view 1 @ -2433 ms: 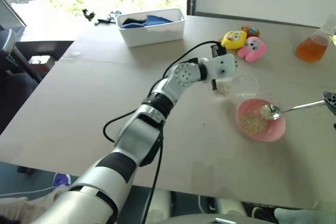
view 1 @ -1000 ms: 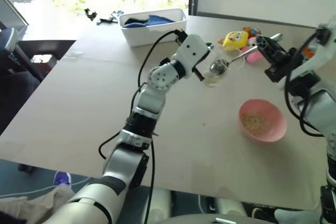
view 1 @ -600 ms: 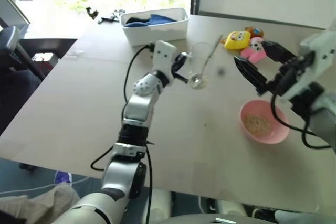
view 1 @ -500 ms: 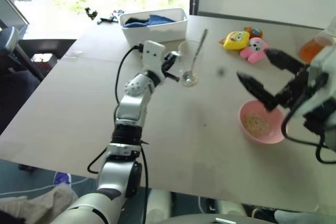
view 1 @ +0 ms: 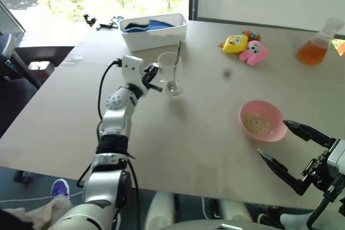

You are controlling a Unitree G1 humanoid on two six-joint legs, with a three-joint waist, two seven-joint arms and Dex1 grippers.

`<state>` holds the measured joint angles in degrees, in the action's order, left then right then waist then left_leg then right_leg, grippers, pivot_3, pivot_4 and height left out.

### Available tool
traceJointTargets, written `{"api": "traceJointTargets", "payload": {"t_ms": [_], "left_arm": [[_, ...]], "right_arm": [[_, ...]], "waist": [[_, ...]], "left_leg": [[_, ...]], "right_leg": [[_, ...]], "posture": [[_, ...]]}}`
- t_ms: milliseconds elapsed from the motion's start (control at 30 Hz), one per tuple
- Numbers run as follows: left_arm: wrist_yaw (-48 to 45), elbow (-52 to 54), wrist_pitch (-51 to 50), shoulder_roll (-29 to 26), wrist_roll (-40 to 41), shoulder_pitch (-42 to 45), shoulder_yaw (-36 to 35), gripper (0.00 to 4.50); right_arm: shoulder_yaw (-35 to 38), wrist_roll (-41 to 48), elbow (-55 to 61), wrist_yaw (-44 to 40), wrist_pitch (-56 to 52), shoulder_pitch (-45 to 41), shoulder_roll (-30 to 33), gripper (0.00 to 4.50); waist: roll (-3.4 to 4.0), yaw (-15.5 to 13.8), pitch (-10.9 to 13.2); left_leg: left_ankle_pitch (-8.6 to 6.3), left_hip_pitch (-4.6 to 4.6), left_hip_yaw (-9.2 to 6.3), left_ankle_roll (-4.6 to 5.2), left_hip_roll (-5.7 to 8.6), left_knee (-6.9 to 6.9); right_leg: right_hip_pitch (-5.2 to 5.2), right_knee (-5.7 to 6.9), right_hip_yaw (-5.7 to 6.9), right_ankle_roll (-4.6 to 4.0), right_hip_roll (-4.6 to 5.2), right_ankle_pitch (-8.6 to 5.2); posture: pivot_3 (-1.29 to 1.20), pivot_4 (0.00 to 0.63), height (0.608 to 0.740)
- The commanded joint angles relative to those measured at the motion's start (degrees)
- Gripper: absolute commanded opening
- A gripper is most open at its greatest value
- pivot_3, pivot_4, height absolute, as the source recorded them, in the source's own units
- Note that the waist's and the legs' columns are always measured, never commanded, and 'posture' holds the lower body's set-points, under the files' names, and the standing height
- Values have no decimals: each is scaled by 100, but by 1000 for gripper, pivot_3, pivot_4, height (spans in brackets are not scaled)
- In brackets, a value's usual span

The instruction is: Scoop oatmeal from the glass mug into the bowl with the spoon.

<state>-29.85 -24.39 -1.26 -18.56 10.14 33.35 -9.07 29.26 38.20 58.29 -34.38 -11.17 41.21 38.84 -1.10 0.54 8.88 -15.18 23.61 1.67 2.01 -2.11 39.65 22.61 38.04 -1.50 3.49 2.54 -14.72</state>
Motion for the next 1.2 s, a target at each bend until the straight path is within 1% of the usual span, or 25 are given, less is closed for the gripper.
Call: {"api": "traceJointTargets", "payload": {"t_ms": [33, 233, 300, 333, 367, 400, 467, 500, 533, 567, 600, 767, 900, 933, 1033, 1133, 1200], "left_arm": [[-25, 308, 438, -58, 17, -107, -20, 0], [226, 211, 718, -22, -54, -403, -84, 0], [272, 328, 683, -44, -14, -556, -127, 766], [276, 435, 635, -53, 26, -629, -140, 1025], [289, 543, 588, -65, 50, -693, -147, 1535], [297, 658, 526, -69, 93, -751, -165, 1898], [333, 912, 395, -89, 145, -870, -195, 2929], [363, 1084, 276, -98, 193, -947, -219, 3303], [395, 1241, 169, -109, 219, -1020, -237, 3849], [398, 1471, 26, -143, 247, -1137, -247, 4277], [315, 1775, -165, -203, 353, -1311, -257, 4400], [-137, 3089, -1032, -736, 811, -2342, -389, 4400], [-738, 3801, -1675, -1239, 1415, -3229, -553, 4400], [-867, 3940, -1786, -1335, 1536, -3386, -568, 4400], [-1163, 4242, -2081, -1555, 1884, -3712, -641, 4400], [-1274, 4338, -2148, -1670, 1977, -3864, -673, 4400], [-1240, 4360, -2211, -1682, 2027, -3855, -698, 4400]], "right_arm": [[-122, -74, 138, 3, -57, -157, 14, 4467], [-413, -201, -130, -259, -104, -471, 52, 4467], [-469, -265, -227, -442, -35, -475, 51, 4500], [-491, -283, -271, -540, 0, -464, 49, 4500], [-508, -307, -313, -643, 38, -454, 49, 4500], [-523, -337, -357, -735, 81, -446, 43, 4500], [-542, -409, -490, -907, 182, -447, 9, 4500], [-529, -438, -586, -976, 242, -450, -24, 4500], [-504, -441, -666, -1020, 280, -441, -63, 4500], [-441, -403, -765, -1035, 292, -419, -121, 4500], [-344, -364, -888, -1038, 302, -373, -190, 4500], [335, -330, -1543, -1301, 453, 86, -471, 4500], [890, -459, -2156, -1408, 518, 375, -605, 4500], [991, -528, -2309, -1421, 562, 388, -610, 4500], [1234, -708, -2783, -1528, 653, 430, -551, 4500], [1364, -755, -3010, -1558, 562, 415, -479, 4500], [1431, -716, -3028, -1431, 394, 237, -379, 4500]], "waist": [[-1, -29, 0], [-8, -141, -6], [-8, -137, -8], [-6, -136, -9], [-5, -132, -9], [-4, -127, -10], [-4, -125, -10], [-4, -128, -10], [-5, -129, -10], [-5, -129, -11], [-5, -127, -11], [-4, -130, -11], [0, -127, -13], [0, -133, -13], [2, -141, -13], [6, -133, -15], [8, -131, -16]], "left_leg": [[0, 1, -1, 0, 1, 0], [0, 4, -1, 0, 4, 0], [-1, 3, -2, 0, 4, -1], [-1, 3, -1, 0, 3, -2], [-1, 2, -1, 0, 3, -3], [-1, 2, 0, 0, 3, -4], [-1, 0, 0, 0, 1, -5], [-1, 0, 0, 0, 1, -5], [-1, -1, 0, 0, 1, -5], [-1, -1, 0, 0, 1, -5], [-1, -1, 0, 0, -1, -5], [-1, -3, 1, 0, -7, -17], [-2, -10, 6, -1, -11, -26], [-2, -14, 11, -1, -12, -28], [-2, -23, 20, -1, -13, -29], [-2, -42, 37, -1, -14, -30], [-2, -66, 55, -1, -16, -42]], "right_leg": [[0, 0, 0, 0, 2, 0], [0, -5, 2, 0, 4, 0], [-1, -4, 2, 0, 3, 0], [-1, -5, 2, 0, 3, 0], [-1, -5, 2, 0, 4, 0], [-1, -5, 1, 0, 4, 0], [-1, -4, 2, 0, 3, 0], [-1, -4, 1, 0, 3, 0], [-2, -4, 1, 0, 3, 0], [-2, -4, 2, 0, 3, 0], [-2, -4, 1, 0, 4, 0], [0, -8, 1, -1, 14, -1], [-1, -9, -1, -7, 19, -4], [-1, -8, -2, -21, 21, -12], [-5, -9, -7, -26, 28, -16], [-10, -9, -20, -30, 36, -18], [-21, -9, -38, -33, 38, -20]], "posture": [[0, 150, 740], [0, 150, 740], [0, 150, 740], [0, 150, 740], [0, 150, 740], [0, 150, 740], [0, 150, 740], [0, 150, 740], [0, 150, 740], [0, 150, 740], [0, 150, 740], [0, 150, 740], [0, 150, 740], [0, 150, 740], [0, 150, 740], [0, 150, 740], [0, 150, 740]]}}
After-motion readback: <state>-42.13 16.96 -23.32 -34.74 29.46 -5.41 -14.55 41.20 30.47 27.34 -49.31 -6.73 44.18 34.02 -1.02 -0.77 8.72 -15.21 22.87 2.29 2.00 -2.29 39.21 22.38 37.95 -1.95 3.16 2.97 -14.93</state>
